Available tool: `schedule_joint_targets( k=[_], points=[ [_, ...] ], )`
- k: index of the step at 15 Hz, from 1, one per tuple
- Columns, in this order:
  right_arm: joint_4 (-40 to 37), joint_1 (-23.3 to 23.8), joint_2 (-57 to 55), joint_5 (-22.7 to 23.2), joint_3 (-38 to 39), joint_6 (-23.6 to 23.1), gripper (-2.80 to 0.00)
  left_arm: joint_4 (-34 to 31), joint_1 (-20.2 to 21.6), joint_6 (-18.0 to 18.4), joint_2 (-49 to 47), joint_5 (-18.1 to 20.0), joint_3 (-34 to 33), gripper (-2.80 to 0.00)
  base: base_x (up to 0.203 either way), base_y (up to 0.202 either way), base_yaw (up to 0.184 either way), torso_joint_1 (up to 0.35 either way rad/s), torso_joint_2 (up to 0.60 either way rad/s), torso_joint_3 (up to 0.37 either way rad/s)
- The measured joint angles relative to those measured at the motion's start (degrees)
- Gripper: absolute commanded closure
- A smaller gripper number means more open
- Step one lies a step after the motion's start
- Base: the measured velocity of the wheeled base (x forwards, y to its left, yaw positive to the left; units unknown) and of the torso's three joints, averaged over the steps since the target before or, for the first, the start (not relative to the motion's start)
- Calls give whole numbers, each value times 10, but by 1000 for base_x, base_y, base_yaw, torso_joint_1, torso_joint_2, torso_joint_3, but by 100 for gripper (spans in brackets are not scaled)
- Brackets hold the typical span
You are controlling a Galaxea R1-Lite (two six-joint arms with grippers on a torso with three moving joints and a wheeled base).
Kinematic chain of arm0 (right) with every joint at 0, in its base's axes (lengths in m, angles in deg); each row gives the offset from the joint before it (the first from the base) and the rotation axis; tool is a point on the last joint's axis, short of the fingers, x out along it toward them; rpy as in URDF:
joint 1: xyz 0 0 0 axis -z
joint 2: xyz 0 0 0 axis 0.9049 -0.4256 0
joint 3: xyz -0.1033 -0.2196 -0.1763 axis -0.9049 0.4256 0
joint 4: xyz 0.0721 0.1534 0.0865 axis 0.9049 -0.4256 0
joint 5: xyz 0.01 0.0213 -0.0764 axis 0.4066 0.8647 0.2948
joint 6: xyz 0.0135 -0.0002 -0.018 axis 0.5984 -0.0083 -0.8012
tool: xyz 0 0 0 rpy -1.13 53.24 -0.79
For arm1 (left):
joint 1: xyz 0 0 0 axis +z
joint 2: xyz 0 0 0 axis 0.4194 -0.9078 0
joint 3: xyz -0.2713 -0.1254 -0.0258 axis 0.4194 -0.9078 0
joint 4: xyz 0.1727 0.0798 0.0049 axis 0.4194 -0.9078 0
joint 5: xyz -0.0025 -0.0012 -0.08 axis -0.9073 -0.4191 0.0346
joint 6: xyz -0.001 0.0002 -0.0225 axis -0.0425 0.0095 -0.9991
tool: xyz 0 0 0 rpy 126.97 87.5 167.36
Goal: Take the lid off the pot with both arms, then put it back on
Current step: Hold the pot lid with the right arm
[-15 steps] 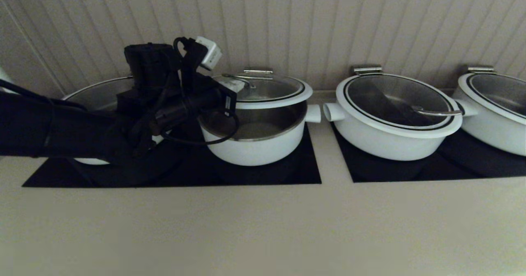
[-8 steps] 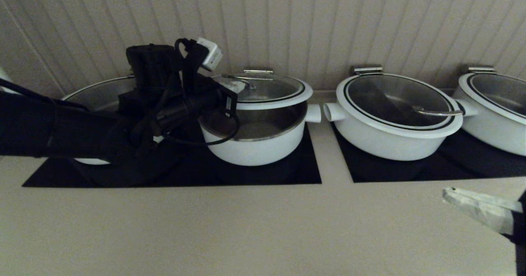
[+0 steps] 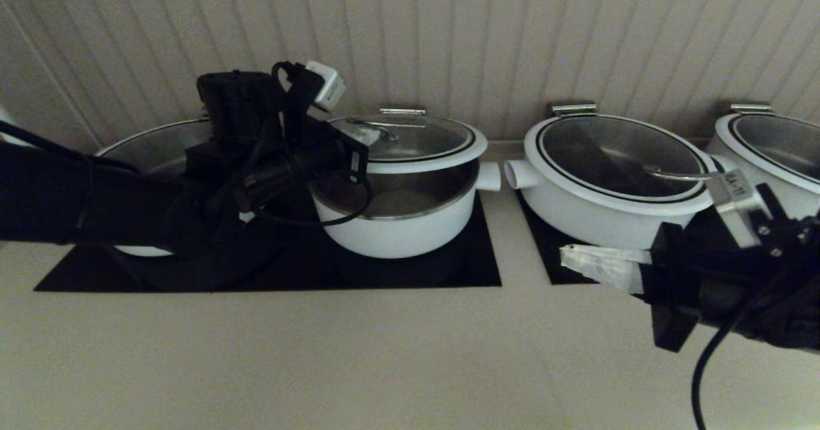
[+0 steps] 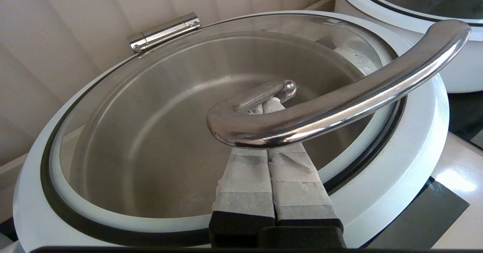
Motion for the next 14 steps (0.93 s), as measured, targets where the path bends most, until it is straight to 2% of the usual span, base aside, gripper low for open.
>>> schedule_joint_targets(
  k=[8,14],
  points=[
    [30,-34,-153,-5,-150,-4,0,0,8,0,3,1,-9,0,0,0,0,0,0,0],
    [64,-47,-245,-61,-230,-5,0,0,10,0,4,1,-14,0,0,0,0,0,0,0]
  ],
)
